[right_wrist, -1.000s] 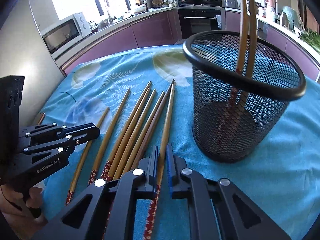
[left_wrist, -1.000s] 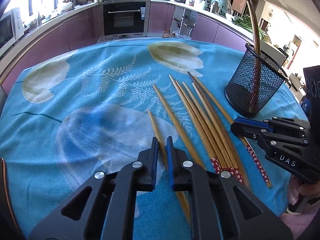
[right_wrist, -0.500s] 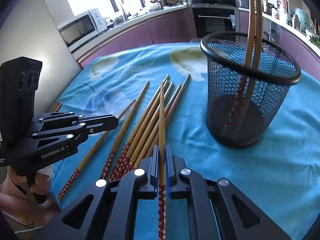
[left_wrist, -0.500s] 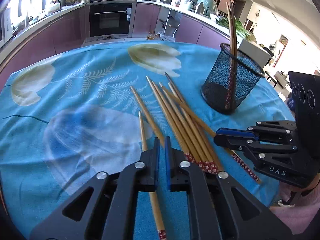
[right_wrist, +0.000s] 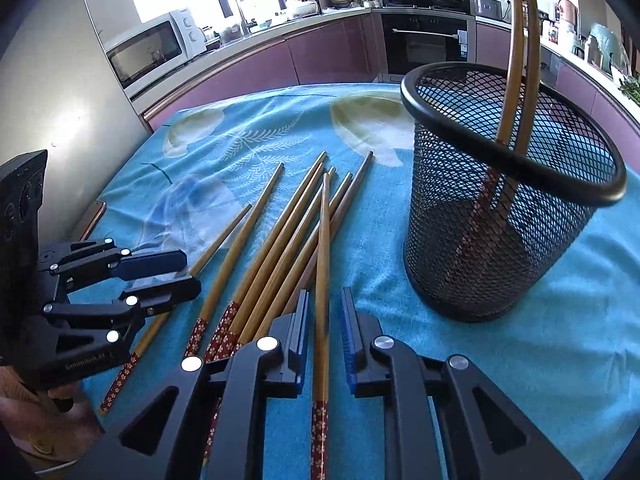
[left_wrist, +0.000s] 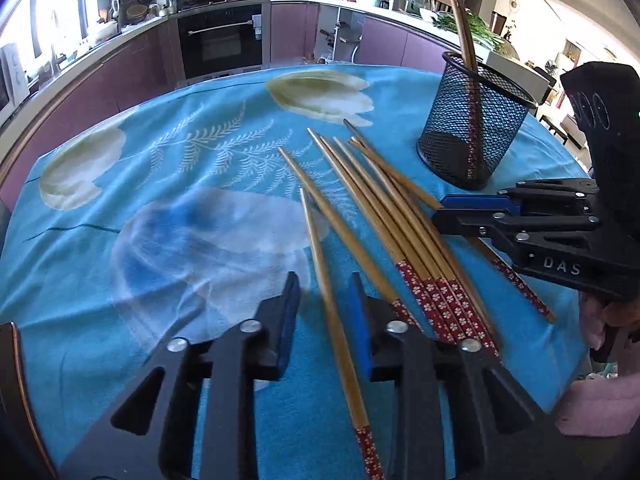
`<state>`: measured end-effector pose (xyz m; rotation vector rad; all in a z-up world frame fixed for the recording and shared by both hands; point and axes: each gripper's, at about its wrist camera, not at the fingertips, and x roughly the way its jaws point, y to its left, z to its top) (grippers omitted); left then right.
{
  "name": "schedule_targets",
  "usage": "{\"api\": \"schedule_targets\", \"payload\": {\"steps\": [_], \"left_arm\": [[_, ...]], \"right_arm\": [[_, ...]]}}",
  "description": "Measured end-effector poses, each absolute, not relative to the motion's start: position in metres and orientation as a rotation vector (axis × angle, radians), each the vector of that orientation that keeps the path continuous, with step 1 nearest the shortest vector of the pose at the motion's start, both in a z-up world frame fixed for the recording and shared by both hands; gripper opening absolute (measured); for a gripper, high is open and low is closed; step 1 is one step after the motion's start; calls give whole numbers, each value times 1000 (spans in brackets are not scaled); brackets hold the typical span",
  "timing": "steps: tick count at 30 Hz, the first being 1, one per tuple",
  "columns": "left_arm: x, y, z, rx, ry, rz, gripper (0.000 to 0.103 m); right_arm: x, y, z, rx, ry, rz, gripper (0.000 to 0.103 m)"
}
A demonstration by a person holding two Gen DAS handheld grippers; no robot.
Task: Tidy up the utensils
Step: 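Grasp another chopstick with the left tool while the right tool grasps one, then lower the left tool's chopstick into the mesh cup while the right tool releases its own there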
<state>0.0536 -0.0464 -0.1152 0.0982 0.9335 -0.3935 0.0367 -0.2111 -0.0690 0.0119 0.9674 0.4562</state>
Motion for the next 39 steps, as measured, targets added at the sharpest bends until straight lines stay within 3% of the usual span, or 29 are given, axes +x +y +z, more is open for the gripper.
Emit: {"api": "schedule_targets", "payload": {"steps": [1,5,18,39], "left_arm": [[54,-47,-116,94,935,-395,11],[56,-47,-113,56,930,-396,7],[47,-38,-32,-37,752,-520,7],[86,-70,86,-121,509,-667,7]], "right_arm": [[37,-211,-69,8,967,457,6],[32,-215,-60,14,939,465,6],[6,-262,27,111,685,479,6],[21,-300,102,102,477,421,6]]}}
